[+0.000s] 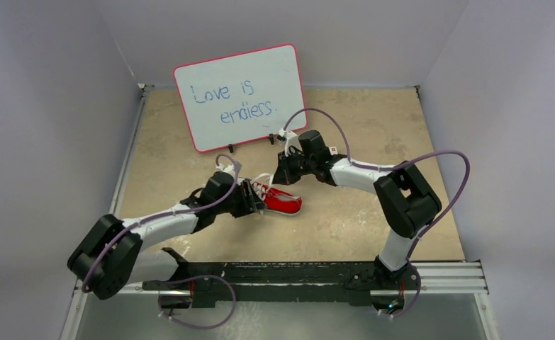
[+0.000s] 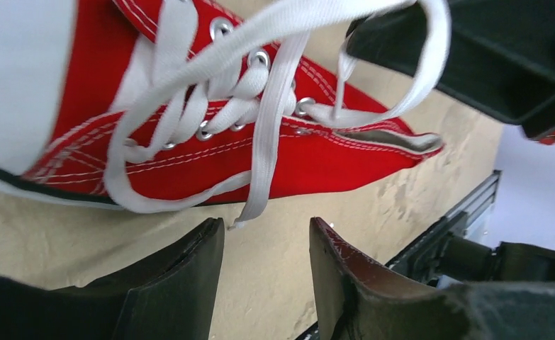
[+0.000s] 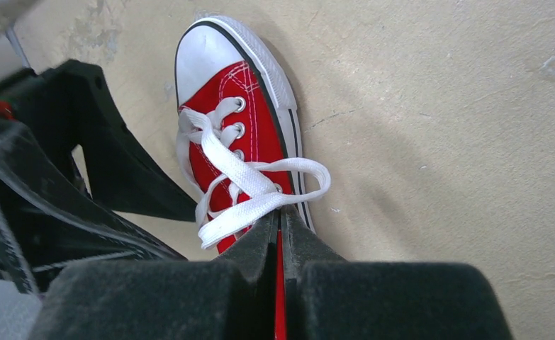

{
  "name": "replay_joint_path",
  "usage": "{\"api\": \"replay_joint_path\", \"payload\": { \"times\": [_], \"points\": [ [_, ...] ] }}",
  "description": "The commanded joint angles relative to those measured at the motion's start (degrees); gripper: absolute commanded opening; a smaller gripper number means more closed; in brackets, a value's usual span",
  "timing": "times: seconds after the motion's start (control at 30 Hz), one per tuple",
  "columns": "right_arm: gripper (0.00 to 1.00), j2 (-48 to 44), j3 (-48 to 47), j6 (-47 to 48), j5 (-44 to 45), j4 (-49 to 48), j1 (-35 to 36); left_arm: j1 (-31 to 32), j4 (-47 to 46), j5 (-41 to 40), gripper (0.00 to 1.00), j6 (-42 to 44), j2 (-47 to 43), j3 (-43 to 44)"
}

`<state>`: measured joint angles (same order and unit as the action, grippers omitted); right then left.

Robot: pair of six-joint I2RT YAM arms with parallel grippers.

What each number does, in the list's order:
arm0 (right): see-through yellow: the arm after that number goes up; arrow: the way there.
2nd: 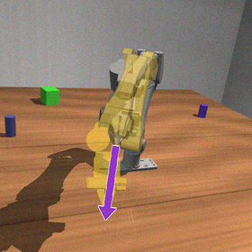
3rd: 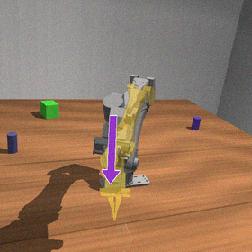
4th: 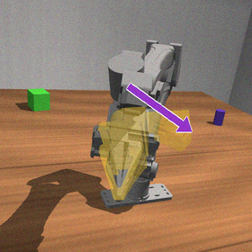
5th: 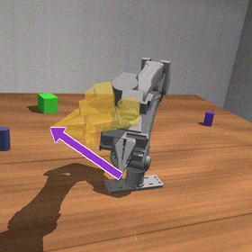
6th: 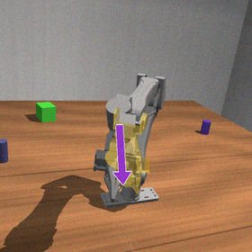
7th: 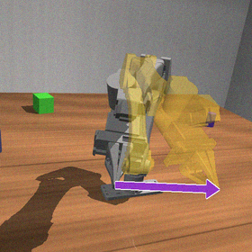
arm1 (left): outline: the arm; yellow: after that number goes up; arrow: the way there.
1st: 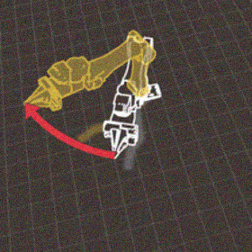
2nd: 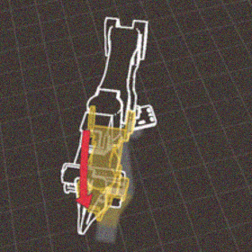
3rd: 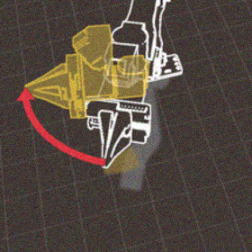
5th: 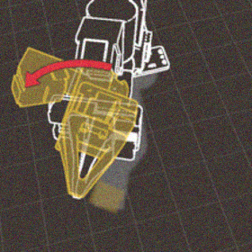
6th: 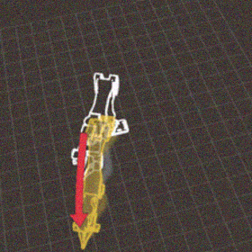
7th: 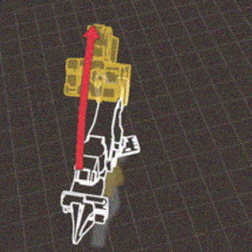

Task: Tie the shoes

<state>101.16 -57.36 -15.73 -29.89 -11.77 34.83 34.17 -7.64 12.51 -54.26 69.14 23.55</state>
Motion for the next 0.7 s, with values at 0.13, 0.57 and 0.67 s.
{"api": "replay_joint_path", "payload": {
  "times": [0.13, 0.57, 0.67],
  "points": [
    [0.00, -2.11, -2.80, 2.13, -0.22, 1.52, -0.12, 4.69, -3.58, -7.37, 0.43, 1.63, 10.66, 5.39],
    [0.00, -3.01, -6.94, 6.45, 5.90, 16.84, -0.24, 4.44, 4.47, -9.55, 0.00, 10.35, 12.66, 8.77],
    [0.00, -4.70, -2.62, 4.57, 5.83, 13.21, -0.22, 2.83, 3.88, -7.38, 0.00, 14.02, 16.46, 11.25]
  ]
}}
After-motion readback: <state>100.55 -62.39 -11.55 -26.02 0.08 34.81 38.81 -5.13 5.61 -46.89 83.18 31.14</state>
